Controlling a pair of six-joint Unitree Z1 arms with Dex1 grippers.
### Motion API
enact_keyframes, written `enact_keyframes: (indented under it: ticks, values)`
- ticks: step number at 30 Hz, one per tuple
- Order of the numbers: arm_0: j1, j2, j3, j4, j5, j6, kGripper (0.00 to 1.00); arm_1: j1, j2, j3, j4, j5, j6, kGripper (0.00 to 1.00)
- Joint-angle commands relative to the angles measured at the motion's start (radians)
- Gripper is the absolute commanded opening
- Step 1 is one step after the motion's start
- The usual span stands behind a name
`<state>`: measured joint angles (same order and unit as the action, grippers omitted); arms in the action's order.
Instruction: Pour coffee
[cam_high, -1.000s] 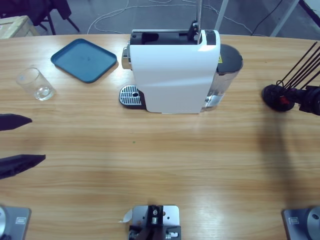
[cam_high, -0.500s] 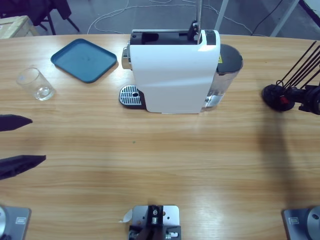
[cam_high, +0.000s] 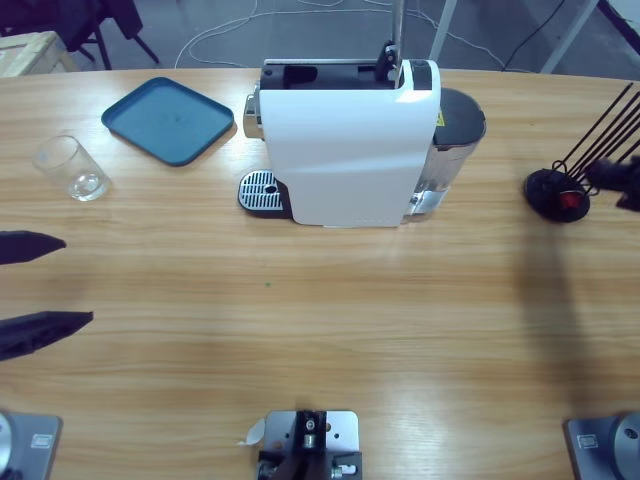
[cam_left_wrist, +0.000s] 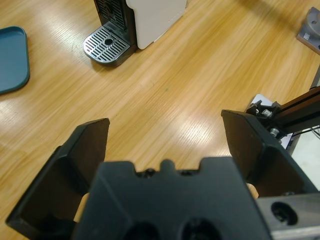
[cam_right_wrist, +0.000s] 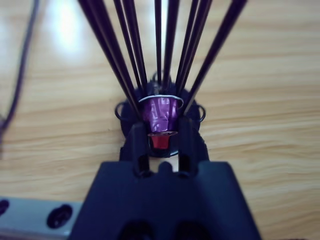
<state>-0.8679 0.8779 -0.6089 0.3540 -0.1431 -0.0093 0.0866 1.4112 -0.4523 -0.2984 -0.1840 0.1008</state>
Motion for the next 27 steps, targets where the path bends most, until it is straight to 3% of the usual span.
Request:
enact_keyframes:
  ticks: [1,9,17,21,24,27]
  values:
    - [0.009,-0.015,0.047,-0.018,0.008,-0.008,0.964,-0.011,-0.163,-0.146,0.223,-0.004,-0.012,0.0]
    - [0.009,-0.023,0.048,-0.018,0.007,-0.008,0.964,-0.01,-0.316,-0.22,0.407,-0.022,-0.012,0.0]
    - [0.009,-0.053,0.013,-0.003,-0.003,-0.008,0.964,0.158,-0.453,-0.369,0.583,-0.022,-0.029,0.0]
    - [0.009,-0.077,-0.096,0.227,-0.004,0.029,0.964,0.35,-0.444,-0.376,0.571,0.099,-0.082,0.0]
    - [0.009,-0.099,-0.118,0.288,0.007,0.047,0.968,0.476,-0.4,-0.374,0.536,0.2,-0.19,0.0]
    - [0.009,-0.12,-0.121,0.341,0.034,0.069,0.968,0.532,-0.337,-0.407,0.518,0.297,-0.278,0.0]
